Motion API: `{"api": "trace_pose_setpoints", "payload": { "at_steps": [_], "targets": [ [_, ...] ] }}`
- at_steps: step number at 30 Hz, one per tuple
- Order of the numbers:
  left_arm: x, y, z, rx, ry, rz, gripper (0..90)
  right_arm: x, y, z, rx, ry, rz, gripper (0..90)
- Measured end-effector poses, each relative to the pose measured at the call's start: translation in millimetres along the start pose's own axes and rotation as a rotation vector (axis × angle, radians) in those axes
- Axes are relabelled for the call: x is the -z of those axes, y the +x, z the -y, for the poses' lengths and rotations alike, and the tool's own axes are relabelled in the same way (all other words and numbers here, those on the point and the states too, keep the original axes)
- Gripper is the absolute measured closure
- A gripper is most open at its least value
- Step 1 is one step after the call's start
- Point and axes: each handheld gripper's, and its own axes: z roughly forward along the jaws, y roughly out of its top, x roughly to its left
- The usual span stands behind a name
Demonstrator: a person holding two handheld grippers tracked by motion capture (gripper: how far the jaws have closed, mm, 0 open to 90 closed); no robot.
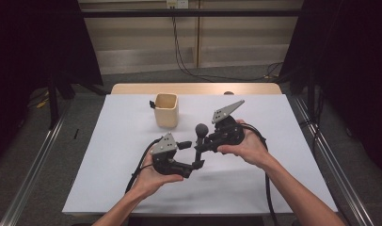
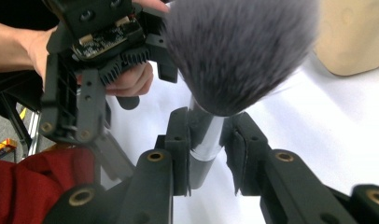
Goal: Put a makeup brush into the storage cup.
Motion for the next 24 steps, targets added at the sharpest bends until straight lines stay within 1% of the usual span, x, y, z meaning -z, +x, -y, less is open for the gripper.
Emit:
{"api": "trace_pose_setpoints", "payload": {
  "at_steps": [2,3,4,5,6,7,9,10,12,13,20,24],
  "targets": [
    [-1.9,2.0,0.8,0.002,0.007,-0.006,28.1,-0.7,0.7,-0.2,0.002,0.001,-0.001,72.0],
    [-3.0,2.7,1.5,0.009,0.01,0.003,30.1,-1.1,0.9,-0.3,0.004,0.0,-0.003,72.0],
    [-3.5,3.5,2.1,0.002,0.021,0.01,38.1,-1.3,1.3,-0.5,0.005,0.0,0.0,72.0],
    [-4.2,3.5,2.5,0.004,0.019,0.005,42.1,-1.4,1.3,-0.6,0.005,-0.001,0.0,72.0],
    [-4.6,3.7,2.3,0.012,0.02,0.012,42.6,-1.6,1.3,-0.7,0.006,-0.001,0.0,71.9],
    [-4.9,3.9,2.4,0.017,0.019,0.025,46.0,-1.8,1.4,-0.7,0.007,-0.001,0.002,72.0],
    [-5.9,4.0,2.8,0.018,0.022,0.031,52.1,-2.3,1.0,-0.6,0.005,-0.002,0.0,72.0],
    [-5.8,4.5,3.0,0.023,0.028,0.033,53.6,-2.7,0.9,-0.6,0.003,-0.003,-0.001,72.0],
    [-6.0,5.3,3.5,0.018,0.03,0.029,58.5,-3.3,1.3,-0.7,0.005,-0.003,0.0,71.9],
    [-6.0,5.6,3.8,0.026,0.02,0.03,59.4,-3.4,1.5,-0.9,0.006,-0.004,-0.002,72.0],
    [-5.7,6.0,4.1,0.036,0.02,0.038,65.6,-3.7,0.8,-0.1,0.005,-0.005,0.002,71.9],
    [-6.0,6.9,4.6,0.047,0.017,0.052,73.0,-4.2,1.0,0.5,0.007,-0.011,0.001,72.0]
  ]
}}
